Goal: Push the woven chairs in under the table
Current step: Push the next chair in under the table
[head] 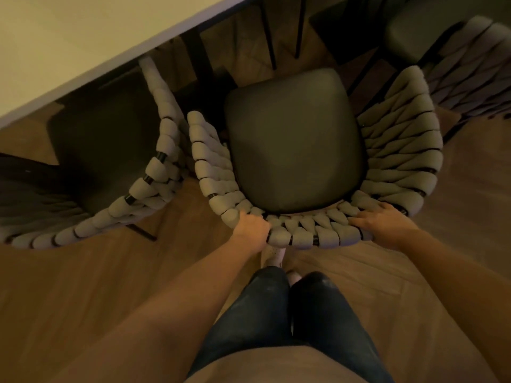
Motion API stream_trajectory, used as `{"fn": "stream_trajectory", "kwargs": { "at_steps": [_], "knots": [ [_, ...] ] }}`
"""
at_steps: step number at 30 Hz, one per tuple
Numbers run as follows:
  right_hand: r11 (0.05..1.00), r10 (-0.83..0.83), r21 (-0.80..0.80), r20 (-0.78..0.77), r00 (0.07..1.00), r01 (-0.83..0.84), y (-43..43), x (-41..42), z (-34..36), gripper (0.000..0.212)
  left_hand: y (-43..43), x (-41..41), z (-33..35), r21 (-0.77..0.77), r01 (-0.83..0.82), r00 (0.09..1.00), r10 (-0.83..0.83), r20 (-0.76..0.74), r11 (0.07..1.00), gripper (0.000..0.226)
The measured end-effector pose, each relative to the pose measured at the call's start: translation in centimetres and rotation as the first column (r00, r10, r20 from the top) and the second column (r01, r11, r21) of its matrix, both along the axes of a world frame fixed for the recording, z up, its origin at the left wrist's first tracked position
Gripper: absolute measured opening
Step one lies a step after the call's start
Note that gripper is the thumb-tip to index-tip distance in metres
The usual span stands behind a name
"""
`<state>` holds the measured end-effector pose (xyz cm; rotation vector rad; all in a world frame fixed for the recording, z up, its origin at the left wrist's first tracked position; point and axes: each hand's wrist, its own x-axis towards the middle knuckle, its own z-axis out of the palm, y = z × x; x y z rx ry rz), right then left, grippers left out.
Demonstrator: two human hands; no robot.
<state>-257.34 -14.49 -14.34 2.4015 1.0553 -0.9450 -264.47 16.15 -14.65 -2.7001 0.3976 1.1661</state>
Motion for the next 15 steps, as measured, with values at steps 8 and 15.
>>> {"fn": "stream_trajectory", "kwargs": {
  "at_steps": [8,15],
  "knots": [
    [0.989,0.144,0.01,0.001,0.99,-0.144,-2.1,7.4,1.2,0.044,-3.9,3.8,0.7,0.004,-0.103,0.995,0.103,-0.007,0.995,0.029],
    [0.955,0.295,0.03,0.013,0.955,-0.295,-4.6,14.7,1.3,0.039,-7.9,7.7,0.7,0.034,-0.211,0.976,0.213,-0.051,0.977,0.033]
  ]
}}
